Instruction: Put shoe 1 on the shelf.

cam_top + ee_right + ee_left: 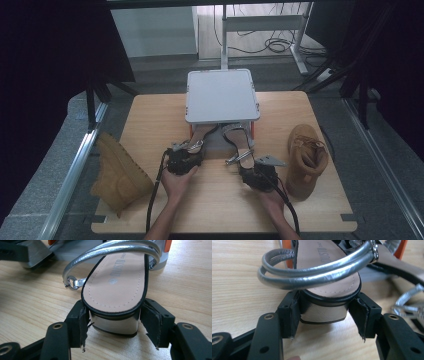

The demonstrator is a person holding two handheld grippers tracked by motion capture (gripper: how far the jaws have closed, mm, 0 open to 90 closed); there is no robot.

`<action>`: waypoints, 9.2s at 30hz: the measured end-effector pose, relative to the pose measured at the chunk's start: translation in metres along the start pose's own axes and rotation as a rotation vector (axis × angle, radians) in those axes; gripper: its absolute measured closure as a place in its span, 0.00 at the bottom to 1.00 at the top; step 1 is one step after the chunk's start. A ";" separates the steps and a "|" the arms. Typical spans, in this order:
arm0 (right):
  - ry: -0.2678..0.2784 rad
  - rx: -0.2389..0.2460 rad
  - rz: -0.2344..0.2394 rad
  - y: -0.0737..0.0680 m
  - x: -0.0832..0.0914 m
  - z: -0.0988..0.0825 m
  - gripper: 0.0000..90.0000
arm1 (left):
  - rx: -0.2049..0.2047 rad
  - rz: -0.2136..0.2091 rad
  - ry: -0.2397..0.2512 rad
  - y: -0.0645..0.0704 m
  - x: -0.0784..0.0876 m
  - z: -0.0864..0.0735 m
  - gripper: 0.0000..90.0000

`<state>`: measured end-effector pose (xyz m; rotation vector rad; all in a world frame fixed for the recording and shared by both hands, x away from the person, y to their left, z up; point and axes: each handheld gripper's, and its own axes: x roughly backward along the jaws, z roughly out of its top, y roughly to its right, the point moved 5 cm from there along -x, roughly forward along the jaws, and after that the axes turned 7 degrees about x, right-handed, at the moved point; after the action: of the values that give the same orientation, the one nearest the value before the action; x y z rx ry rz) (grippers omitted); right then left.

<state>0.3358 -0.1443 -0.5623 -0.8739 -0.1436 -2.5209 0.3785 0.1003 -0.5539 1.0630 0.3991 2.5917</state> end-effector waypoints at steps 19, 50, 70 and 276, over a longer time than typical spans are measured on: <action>0.008 -0.013 0.007 0.004 0.002 -0.002 0.47 | 0.091 0.045 0.040 0.010 -0.026 0.018 0.48; 0.077 -0.110 -0.024 0.005 0.002 0.015 0.48 | 0.029 0.089 0.029 0.018 -0.041 0.025 0.48; 0.107 -0.184 -0.040 0.015 -0.021 0.044 0.48 | 0.020 0.082 0.019 0.017 -0.041 0.026 0.48; 0.101 -0.141 0.019 0.015 -0.009 0.003 0.51 | 0.076 -0.089 -0.001 -0.035 -0.004 0.000 0.49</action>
<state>0.3502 -0.1533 -0.5663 -0.7951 0.0753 -2.5755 0.3879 0.1310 -0.5691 1.0468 0.5357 2.5153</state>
